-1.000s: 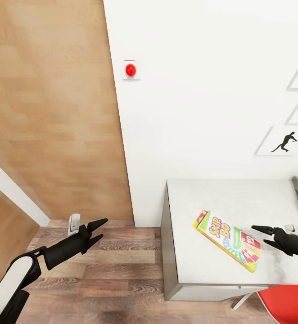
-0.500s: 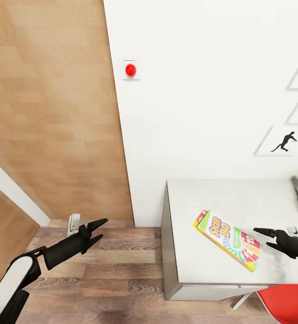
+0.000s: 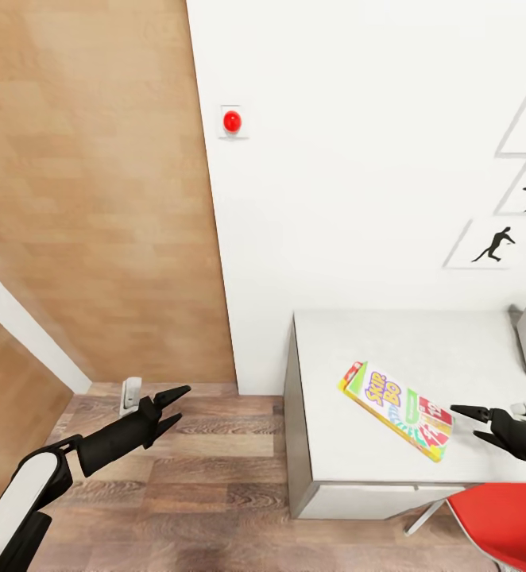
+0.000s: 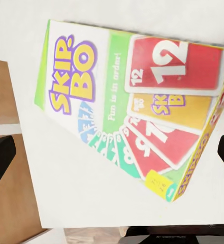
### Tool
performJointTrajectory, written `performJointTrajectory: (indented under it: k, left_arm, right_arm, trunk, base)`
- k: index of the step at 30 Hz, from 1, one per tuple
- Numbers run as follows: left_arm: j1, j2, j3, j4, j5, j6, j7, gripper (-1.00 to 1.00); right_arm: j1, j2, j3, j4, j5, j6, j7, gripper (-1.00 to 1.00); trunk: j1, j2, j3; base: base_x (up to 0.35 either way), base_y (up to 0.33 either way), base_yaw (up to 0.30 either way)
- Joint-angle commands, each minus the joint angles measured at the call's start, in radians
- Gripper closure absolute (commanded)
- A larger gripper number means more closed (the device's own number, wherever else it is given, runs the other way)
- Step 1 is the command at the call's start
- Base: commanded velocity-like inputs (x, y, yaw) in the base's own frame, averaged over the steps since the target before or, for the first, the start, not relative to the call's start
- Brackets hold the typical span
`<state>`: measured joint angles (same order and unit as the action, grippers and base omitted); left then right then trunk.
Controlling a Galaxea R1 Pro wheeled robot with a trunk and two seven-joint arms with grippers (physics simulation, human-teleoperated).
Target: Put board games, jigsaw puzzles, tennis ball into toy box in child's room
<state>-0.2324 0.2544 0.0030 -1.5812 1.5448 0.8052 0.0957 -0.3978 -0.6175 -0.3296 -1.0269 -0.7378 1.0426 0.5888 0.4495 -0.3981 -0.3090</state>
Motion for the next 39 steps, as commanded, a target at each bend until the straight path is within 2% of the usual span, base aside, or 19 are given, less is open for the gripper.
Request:
performJointTrajectory:
  k: [1, 19, 39]
  left_arm:
    - [-0.001, 0.000, 0.000, -0.001, 0.010, 0.003, 0.010, -1.00]
    - [-0.001, 0.000, 0.000, -0.002, 0.010, 0.003, 0.010, -1.00]
    - [-0.001, 0.000, 0.000, -0.002, 0.009, 0.003, 0.010, -1.00]
  right_arm:
    - [-0.001, 0.000, -0.002, 0.000, 0.007, 0.005, 0.008, -1.00]
    - [-0.002, 0.001, -0.003, 0.000, 0.006, 0.005, 0.009, -1.00]
    - [-0.004, 0.005, -0.003, 0.001, 0.006, 0.005, 0.009, -1.00]
  trunk:
    - [0.000, -0.002, -0.002]
    - [0.000, -0.002, -0.005]
    - [0.000, -0.002, -0.031]
  base:
    - [-0.039, 0.000, 0.000]
    - [-0.011, 0.000, 0.000]
    - [0.000, 0.000, 0.000]
